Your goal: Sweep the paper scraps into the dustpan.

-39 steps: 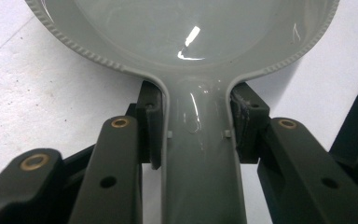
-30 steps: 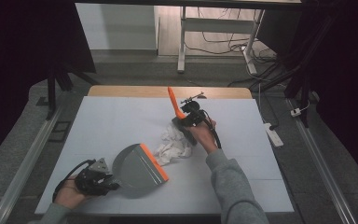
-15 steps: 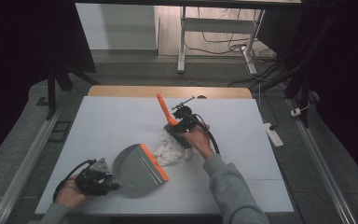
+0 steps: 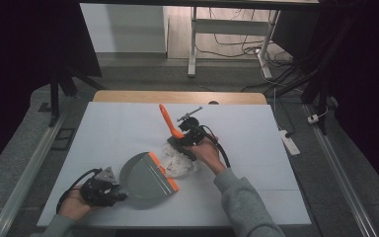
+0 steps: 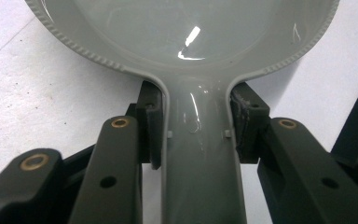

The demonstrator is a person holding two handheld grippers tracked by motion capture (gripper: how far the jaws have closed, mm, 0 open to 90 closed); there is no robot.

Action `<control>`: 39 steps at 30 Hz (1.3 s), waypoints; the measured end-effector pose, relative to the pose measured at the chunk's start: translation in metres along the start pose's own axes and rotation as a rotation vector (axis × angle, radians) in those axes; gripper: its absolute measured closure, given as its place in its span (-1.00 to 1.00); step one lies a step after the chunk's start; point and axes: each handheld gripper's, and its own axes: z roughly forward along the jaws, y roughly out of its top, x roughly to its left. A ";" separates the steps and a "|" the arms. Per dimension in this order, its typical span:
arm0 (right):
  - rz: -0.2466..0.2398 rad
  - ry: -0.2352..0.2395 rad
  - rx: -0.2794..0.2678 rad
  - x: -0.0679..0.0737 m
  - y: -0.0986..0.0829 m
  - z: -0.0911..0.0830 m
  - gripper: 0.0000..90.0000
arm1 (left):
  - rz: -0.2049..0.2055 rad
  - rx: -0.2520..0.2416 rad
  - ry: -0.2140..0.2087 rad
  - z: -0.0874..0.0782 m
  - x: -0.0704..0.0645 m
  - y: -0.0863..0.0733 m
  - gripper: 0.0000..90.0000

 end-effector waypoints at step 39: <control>-0.186 0.143 -0.034 0.077 -0.002 0.001 0.57 | -0.003 0.001 0.004 0.001 0.000 0.002 0.37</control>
